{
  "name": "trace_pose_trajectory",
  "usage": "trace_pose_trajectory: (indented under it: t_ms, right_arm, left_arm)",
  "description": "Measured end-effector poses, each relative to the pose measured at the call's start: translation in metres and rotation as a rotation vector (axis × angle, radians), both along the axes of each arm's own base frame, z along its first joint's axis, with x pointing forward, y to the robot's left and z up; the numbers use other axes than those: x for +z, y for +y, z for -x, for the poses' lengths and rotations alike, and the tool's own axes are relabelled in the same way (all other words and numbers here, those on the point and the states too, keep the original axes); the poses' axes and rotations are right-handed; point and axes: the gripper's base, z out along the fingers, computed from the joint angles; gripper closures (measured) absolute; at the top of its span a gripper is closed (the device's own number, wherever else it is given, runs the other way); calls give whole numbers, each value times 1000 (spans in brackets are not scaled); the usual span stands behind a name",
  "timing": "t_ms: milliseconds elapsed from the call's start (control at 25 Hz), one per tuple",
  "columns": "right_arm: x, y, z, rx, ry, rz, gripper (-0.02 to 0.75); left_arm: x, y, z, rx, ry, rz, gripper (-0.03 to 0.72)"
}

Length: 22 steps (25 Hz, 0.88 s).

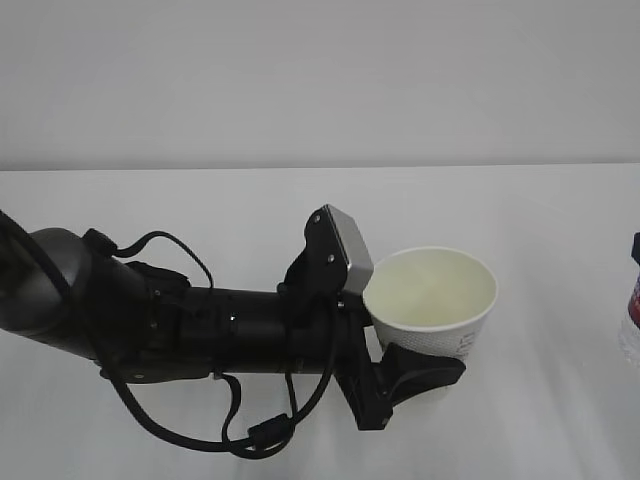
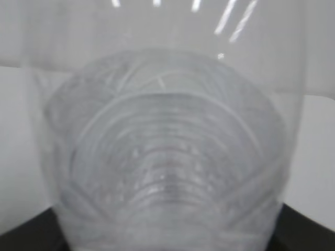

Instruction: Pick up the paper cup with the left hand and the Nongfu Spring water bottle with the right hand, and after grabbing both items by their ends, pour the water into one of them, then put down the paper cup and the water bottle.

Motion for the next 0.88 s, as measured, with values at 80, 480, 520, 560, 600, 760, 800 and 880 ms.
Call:
trace_pose_trajectory:
  t_ms: [80, 480, 520, 560, 600, 760, 800, 880]
  right_arm:
    - [0, 0, 0, 1, -1, 1, 286]
    - [0, 0, 0, 14, -5, 39, 286]
    - [0, 0, 0, 16, -5, 46, 286]
    - [0, 0, 0, 17, -6, 51, 286]
    - [0, 0, 0, 20, -6, 59, 286]
    - [0, 0, 0, 30, -9, 89, 286]
    - [0, 0, 0, 32, -10, 96, 286]
    - [0, 0, 0, 41, -12, 123, 286]
  left_arm:
    - [0, 0, 0, 3, 7, -2, 163]
    - [4, -14, 4, -33, 11, -17, 163]
    - [5, -17, 5, -40, 12, -19, 163]
    - [5, -18, 6, -43, 12, -19, 163]
    - [5, -19, 8, -48, 13, -21, 163]
    - [4, -22, 11, -58, 20, -26, 164]
    - [4, -22, 12, -60, 21, -26, 164]
    - [4, -23, 13, -65, 24, -26, 164]
